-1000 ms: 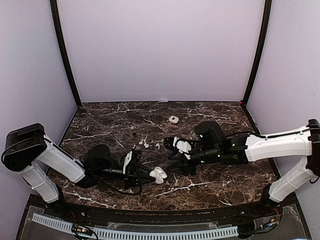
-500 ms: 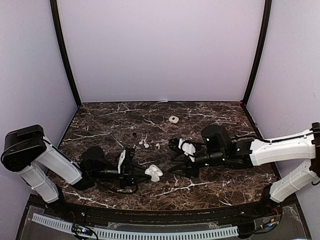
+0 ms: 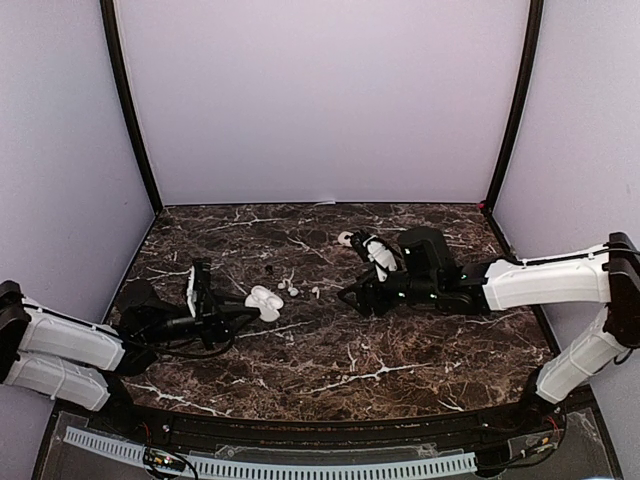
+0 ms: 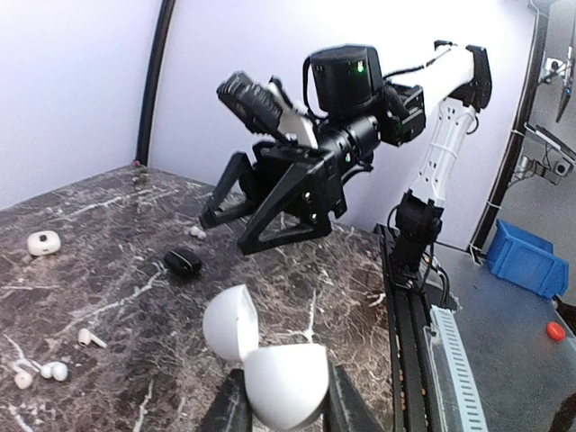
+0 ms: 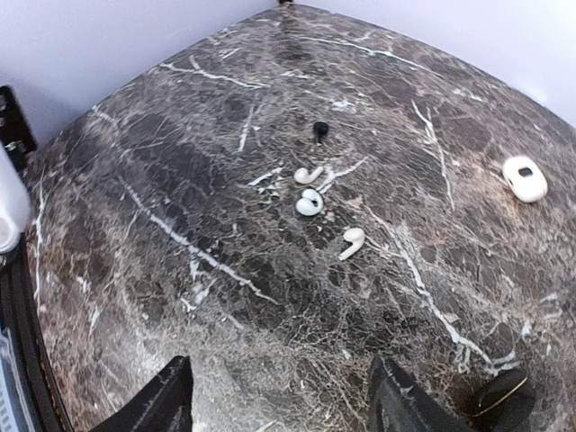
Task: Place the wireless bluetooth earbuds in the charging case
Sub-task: Move the left earbud to the center of the board.
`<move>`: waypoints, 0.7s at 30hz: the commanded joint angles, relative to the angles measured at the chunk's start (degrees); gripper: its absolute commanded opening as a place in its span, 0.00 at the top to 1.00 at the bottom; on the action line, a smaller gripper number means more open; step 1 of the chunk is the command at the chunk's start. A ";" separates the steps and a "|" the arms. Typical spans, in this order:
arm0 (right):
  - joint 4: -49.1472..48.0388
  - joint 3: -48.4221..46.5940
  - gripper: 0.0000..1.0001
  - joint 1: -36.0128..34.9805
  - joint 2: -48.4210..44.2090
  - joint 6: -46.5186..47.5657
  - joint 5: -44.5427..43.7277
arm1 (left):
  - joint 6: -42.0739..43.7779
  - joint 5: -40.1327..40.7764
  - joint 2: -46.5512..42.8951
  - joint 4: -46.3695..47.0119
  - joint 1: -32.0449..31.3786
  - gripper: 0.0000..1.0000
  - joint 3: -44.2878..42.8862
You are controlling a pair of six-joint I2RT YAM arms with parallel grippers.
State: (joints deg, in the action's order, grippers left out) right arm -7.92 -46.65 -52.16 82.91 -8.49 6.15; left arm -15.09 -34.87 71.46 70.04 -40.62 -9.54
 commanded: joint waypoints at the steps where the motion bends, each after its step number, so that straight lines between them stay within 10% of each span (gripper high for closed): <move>1: 1.55 -3.55 0.37 0.69 3.46 -3.12 -7.40 | -0.12 3.11 -9.51 -12.83 2.26 0.83 0.02; 21: 8.75 -23.36 0.42 2.46 24.73 -5.92 -8.63 | -6.44 2.65 -17.04 -16.43 11.32 0.82 3.06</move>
State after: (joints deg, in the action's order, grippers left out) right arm 1.15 -67.81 -50.28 106.08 -13.26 -2.79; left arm -19.40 -30.83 53.54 49.82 -30.35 -7.53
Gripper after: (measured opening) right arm 0.585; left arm 0.260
